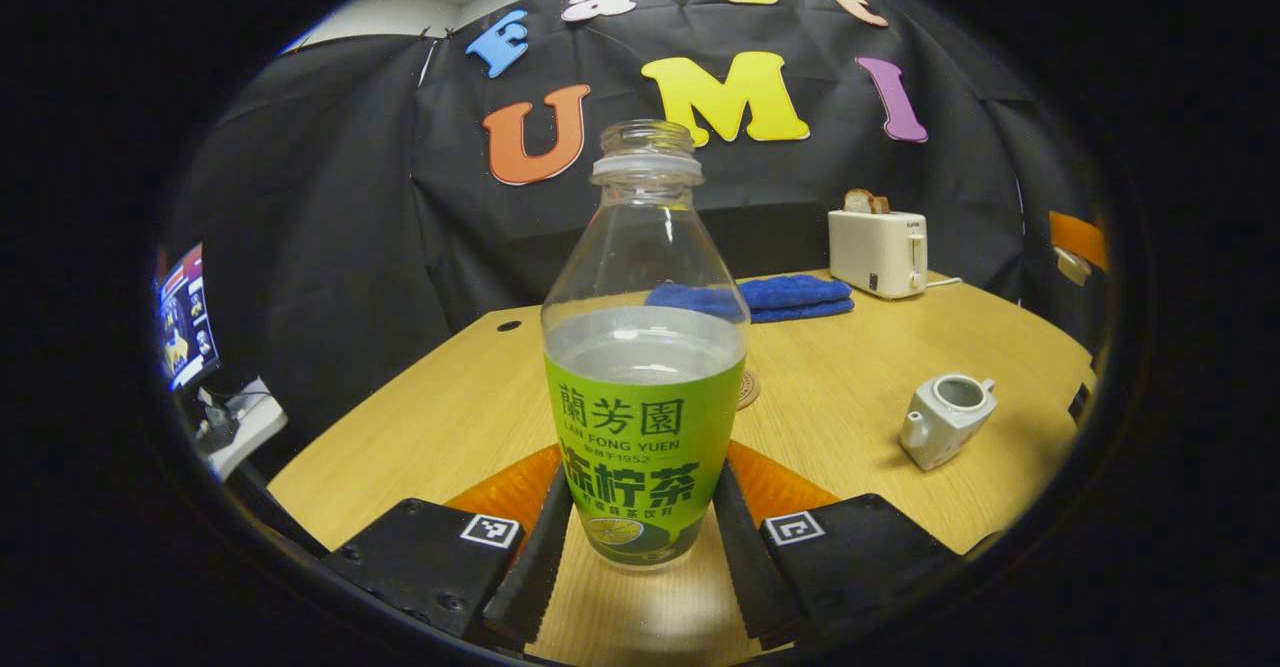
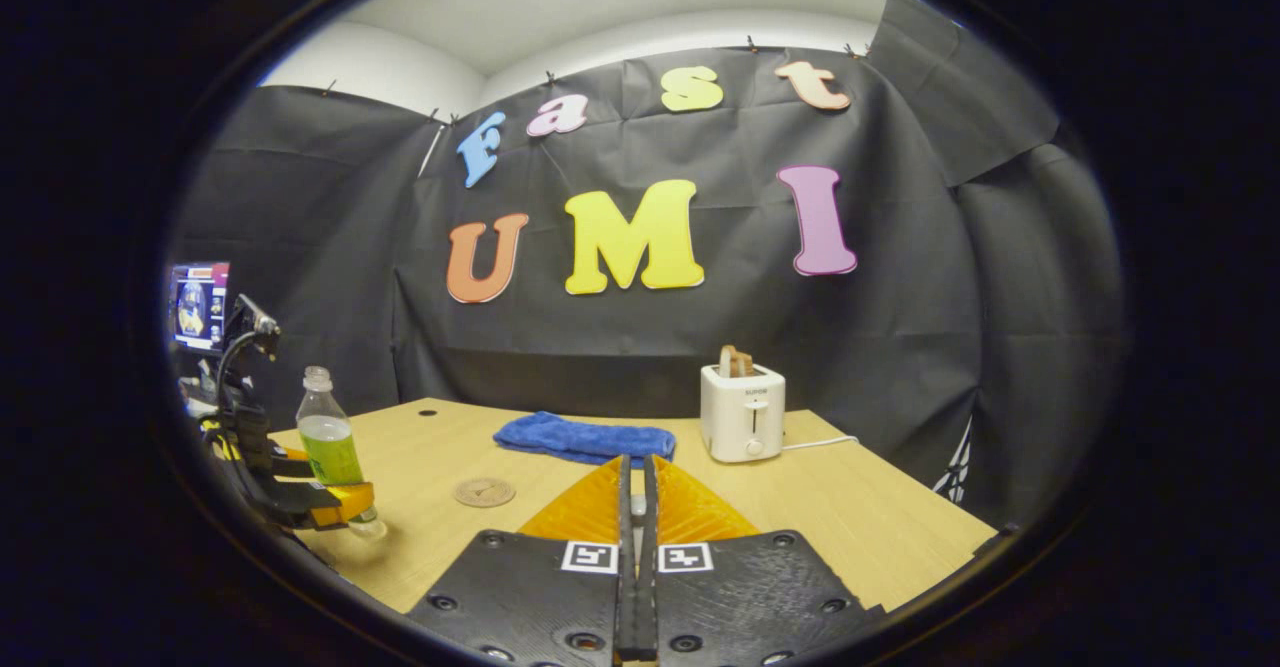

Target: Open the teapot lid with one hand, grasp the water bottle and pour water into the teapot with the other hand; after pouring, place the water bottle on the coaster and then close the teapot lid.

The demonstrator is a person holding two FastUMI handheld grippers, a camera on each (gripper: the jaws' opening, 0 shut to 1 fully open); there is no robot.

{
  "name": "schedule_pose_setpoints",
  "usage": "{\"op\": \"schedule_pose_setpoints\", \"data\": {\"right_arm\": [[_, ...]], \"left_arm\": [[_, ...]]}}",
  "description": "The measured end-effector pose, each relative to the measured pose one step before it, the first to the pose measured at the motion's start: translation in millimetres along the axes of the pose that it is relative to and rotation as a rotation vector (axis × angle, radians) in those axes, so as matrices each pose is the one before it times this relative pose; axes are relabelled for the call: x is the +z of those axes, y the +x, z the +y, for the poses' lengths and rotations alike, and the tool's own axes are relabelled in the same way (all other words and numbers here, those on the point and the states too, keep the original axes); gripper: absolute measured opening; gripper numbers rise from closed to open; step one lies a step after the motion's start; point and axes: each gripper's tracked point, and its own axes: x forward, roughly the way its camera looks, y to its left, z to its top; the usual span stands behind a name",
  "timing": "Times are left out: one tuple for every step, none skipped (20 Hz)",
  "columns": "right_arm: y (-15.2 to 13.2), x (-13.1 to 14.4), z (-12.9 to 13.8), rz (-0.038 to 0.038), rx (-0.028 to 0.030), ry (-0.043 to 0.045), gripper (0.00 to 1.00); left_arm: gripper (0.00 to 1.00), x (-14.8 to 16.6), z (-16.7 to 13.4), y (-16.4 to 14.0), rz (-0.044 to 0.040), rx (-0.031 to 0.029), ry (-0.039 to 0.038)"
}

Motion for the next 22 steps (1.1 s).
{"op": "schedule_pose_setpoints", "data": {"right_arm": [[0.64,0.07,-3.49,0.00225,-0.00427,0.00229,0.0],[-0.08,0.18,-3.08,0.00105,-0.00271,0.00371,0.0],[-0.35,1.45,-2.39,0.00045,-0.00232,0.00236,0.0],[0.43,-0.31,-3.5,-0.00041,-0.0038,0.00084,0.0],[-0.28,1.44,-3.26,-0.00059,-0.00484,0.001,0.0],[0.23,-0.55,-2.67,0.00089,-0.00234,0.0011,0.0],[-0.12,0.35,-2.57,0.00101,-0.00205,0.00317,0.0],[0.76,0.41,-2.35,0.00047,-0.00159,0.00398,0.0],[0.75,0.34,-2.57,-0.00006,-0.00242,0.00263,0.0],[-0.75,0.24,-3.17,-0.00096,-0.00356,0.00142,0.0],[-0.32,0.76,-3.04,-0.00299,-0.00267,0.00215,0.0],[-0.59,0.78,-1.51,-0.00167,-0.00202,0.00358,0.0],[0.47,0.74,-2.25,0.00053,-0.00322,0.00602,0.0],[0.24,-1.3,-1.35,0.00335,-0.00073,0.0072,0.0],[0.02,-0.22,-0.54,0.00325,0.0023,0.00569,0.0],[0.35,-0.62,-0.57,0.00266,0.00105,0.00027,0.0],[0.2,-0.84,-0.97,0.00174,-0.00217,-0.0029,0.0],[0.74,-0.51,-0.74,0.00224,-0.00076,-0.00299,0.0],[0.75,-0.28,-0.01,0.00271,0.00116,-0.00083,0.0],[0.23,-1.82,0.12,0.00433,0.0016,-0.00159,0.0],[1.16,-0.89,-0.19,0.00247,0.00062,-0.00239,0.0],[0.32,-0.33,0.01,0.00117,0.00106,-0.00485,0.0]], "left_arm": [[0.74,2.12,0.77,-0.89,-0.00104,0.01849,0.04088],[0.74,0.12,0.98,-1.25,0.0062,0.0194,0.04205],[0.74,-0.28,-1.2,-1.4,0.00762,0.01795,0.04726],[0.74,-0.47,1.13,-0.01,0.00101,0.01938,0.052],[0.74,1.04,-1.68,-2.23,0.00032,0.01979,0.06063],[0.74,2.25,0.68,-0.5,-0.00921,0.02047,0.06713],[0.74,6.55,0.04,-0.36,-0.01398,0.01725,0.07674],[0.74,4.09,0.27,0.42,-0.00765,0.01566,0.07549],[0.74,6.17,-2.42,-1.49,-0.01235,0.012,0.06542],[0.74,5.83,-3.25,-0.3,-0.01857,0.00309,0.05409],[0.74,6.95,-3.56,-1.92,-0.01568,-0.00198,0.03864],[0.73,5.33,-1.85,-2.09,-0.0147,-0.00528,0.03002],[0.73,7.21,-2.85,0.22,-0.01357,-0.00446,0.03027],[0.73,6.05,-3.5,-3.15,-0.01299,0.00245,0.0374],[0.74,7.56,-1.41,-2.68,-0.01159,0.01114,0.04856],[0.73,5.26,0.81,-1.33,-0.01019,0.01094,0.0544],[0.74,6.32,-0.16,1.7,-0.00968,0.00901,0.05365],[0.73,4.28,-0.84,0.0,-0.00372,0.00554,0.05107],[0.71,2.94,-2.16,1.27,-0.00509,0.00008,0.04077],[0.73,1.08,-2.32,0.36,0.00149,-0.00293,0.02813],[0.73,2.15,-3.22,1.56,-0.00216,-0.00739,0.02299],[0.73,-0.77,-0.92,0.5,0.00161,-0.00485,0.02252]]}}
